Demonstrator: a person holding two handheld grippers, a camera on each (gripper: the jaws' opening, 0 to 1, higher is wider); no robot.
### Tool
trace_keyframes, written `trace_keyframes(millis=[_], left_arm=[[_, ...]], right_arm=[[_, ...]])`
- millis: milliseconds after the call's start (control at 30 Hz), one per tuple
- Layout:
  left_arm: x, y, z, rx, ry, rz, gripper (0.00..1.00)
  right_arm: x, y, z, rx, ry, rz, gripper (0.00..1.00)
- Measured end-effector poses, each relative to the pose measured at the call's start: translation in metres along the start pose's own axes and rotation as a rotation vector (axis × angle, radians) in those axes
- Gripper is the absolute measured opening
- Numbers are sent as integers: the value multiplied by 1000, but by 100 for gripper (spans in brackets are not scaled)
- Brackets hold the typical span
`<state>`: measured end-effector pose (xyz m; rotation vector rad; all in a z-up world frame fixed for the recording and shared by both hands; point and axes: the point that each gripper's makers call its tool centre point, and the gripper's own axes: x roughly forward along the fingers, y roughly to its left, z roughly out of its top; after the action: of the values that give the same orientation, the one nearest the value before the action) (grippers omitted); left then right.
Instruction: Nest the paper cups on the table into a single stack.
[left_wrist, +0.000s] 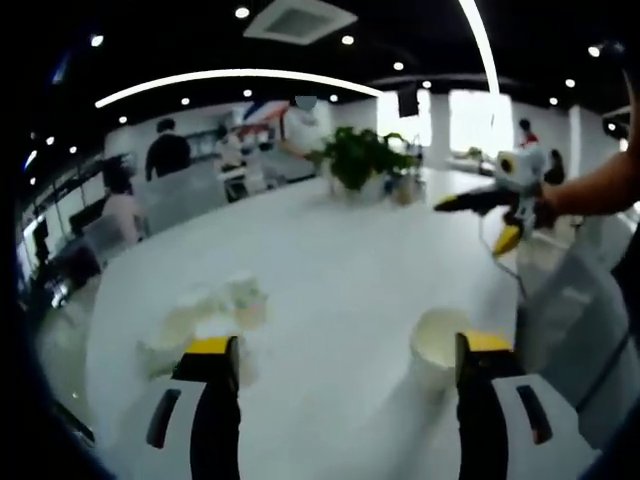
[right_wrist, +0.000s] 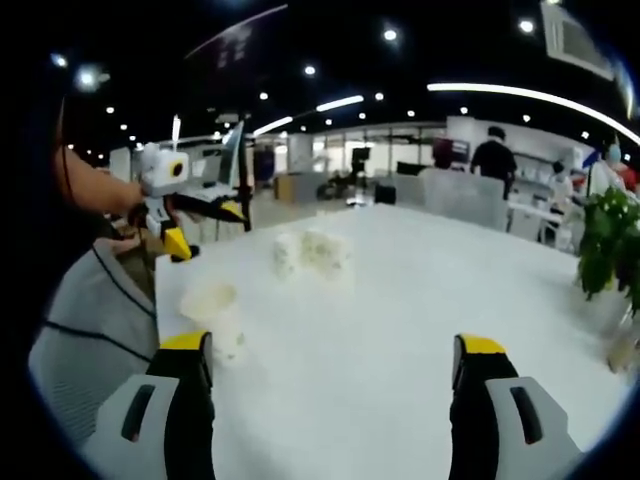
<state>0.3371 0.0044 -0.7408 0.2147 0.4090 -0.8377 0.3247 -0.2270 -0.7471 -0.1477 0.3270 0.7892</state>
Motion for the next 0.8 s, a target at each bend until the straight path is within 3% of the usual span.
trace_keyframes(millis=[200,367,433,800], left_arm=[[-7,11,-8,-8,-3,29,91],[-12,23,-12,-7,-28,74,99],[-16,32,-17,-2,-28,110,99],[-31,41,-41,-38,-13,145,99]], right_arm=[[3,-2,1,-12,4,-8,99],[7,-3,9,-22,2,-4,100],[8,-3,10,-23,1,-4,100],[8,-2,9,-26,8,-1,100]])
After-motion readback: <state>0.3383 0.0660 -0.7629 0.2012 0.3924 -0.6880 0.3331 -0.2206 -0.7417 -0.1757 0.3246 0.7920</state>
